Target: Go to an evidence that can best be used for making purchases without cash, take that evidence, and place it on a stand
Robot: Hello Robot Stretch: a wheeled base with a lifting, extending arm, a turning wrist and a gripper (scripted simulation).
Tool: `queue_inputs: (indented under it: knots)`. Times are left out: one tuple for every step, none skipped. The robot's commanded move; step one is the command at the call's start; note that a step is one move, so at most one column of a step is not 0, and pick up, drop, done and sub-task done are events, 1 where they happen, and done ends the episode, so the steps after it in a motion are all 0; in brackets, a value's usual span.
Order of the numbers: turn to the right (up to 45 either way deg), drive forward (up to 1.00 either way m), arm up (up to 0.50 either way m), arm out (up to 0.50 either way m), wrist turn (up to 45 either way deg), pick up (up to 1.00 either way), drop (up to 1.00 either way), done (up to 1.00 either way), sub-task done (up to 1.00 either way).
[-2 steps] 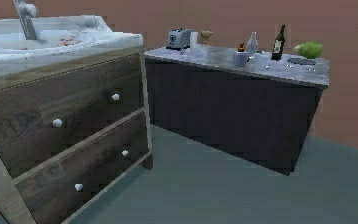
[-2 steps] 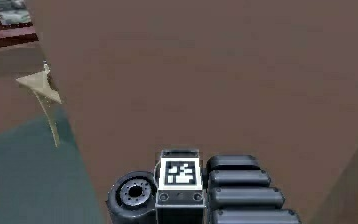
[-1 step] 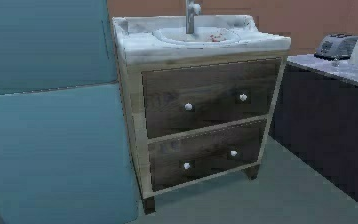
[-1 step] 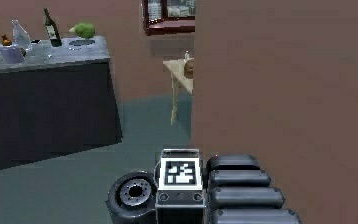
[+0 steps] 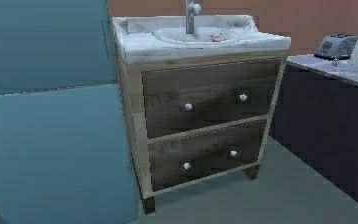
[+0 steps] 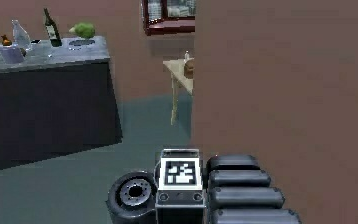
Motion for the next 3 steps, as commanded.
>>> queue_inputs:
  knots:
    - [-6.0, 0.00, 0.00, 0.00, 0.0, 0.00, 0.00, 0.00, 0.00]
    - [0.0, 0.15, 0.00, 0.00, 0.0, 0.00, 0.00, 0.00, 0.00]
    - [-45.0, 0.00, 0.00, 0.00, 0.0, 0.00, 0.00, 0.00, 0.00]
